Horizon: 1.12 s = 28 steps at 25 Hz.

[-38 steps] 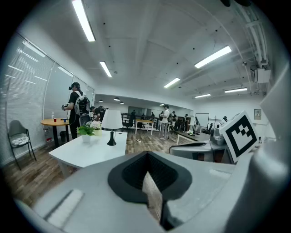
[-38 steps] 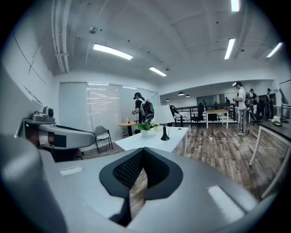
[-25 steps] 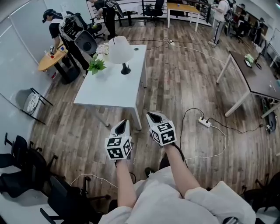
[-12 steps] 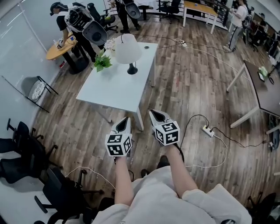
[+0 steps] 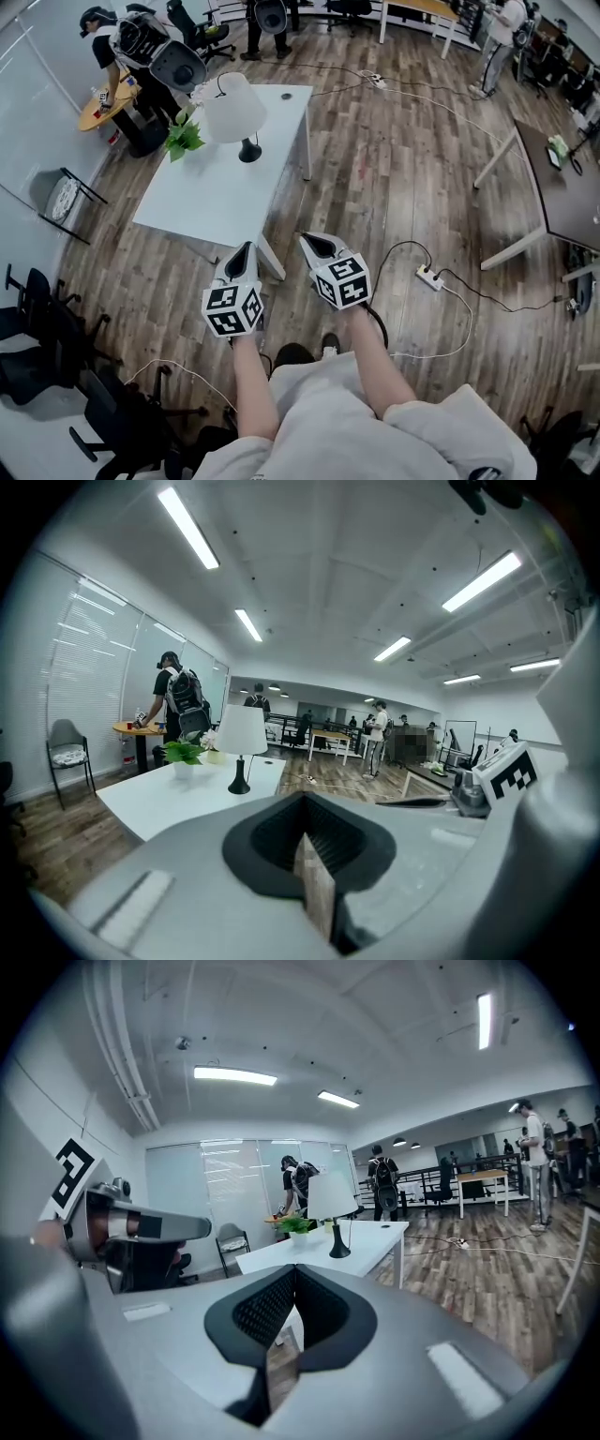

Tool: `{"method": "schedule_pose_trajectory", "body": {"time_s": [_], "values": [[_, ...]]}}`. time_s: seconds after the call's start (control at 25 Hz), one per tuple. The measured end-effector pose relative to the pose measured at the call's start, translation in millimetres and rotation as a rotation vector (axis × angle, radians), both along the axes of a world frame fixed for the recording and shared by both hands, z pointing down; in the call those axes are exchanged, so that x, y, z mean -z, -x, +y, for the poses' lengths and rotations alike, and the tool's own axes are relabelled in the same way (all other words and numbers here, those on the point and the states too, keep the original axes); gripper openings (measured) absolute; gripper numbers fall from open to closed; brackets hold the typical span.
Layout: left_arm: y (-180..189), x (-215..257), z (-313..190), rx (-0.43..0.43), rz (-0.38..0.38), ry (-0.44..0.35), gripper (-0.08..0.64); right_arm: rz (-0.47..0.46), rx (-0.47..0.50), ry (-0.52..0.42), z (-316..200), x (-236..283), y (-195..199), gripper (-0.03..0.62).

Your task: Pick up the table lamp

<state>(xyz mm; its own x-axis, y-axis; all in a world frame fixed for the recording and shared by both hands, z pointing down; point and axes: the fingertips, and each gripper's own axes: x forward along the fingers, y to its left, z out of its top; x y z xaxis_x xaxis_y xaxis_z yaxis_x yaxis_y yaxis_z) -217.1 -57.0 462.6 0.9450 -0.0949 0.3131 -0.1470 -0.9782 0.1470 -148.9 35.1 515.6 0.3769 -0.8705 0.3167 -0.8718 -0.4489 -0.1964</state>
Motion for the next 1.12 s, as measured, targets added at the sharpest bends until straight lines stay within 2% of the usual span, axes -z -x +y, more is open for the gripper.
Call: {"method": "schedule_pose_trajectory", "body": {"time_s": [0.2, 0.52, 0.96, 1.12], "values": [[-27.5, -3.3, 15.8, -0.017, -0.013, -0.018, 0.000, -0.014, -0.042, -0.007, 27.5, -4.6, -30.3, 0.025], [-75.3, -17.9, 28.8, -0.043, -0.021, 0.012, 0.000, -0.018, -0.121, -0.009, 65.1, -11.1, -80.3, 0.025], [-164.2, -25.1, 5.4, -0.038, -0.018, 0.058, 0.000, -0.027, -0.136, 0.026, 57.9, -23.5, -157.9, 0.025], [-197.7, -25.8, -10.7, -0.049, 0.008, 0.063, 0.000, -0.004, -0.105, 0.036, 37.0, -24.2, -191.5, 0.025]]}}
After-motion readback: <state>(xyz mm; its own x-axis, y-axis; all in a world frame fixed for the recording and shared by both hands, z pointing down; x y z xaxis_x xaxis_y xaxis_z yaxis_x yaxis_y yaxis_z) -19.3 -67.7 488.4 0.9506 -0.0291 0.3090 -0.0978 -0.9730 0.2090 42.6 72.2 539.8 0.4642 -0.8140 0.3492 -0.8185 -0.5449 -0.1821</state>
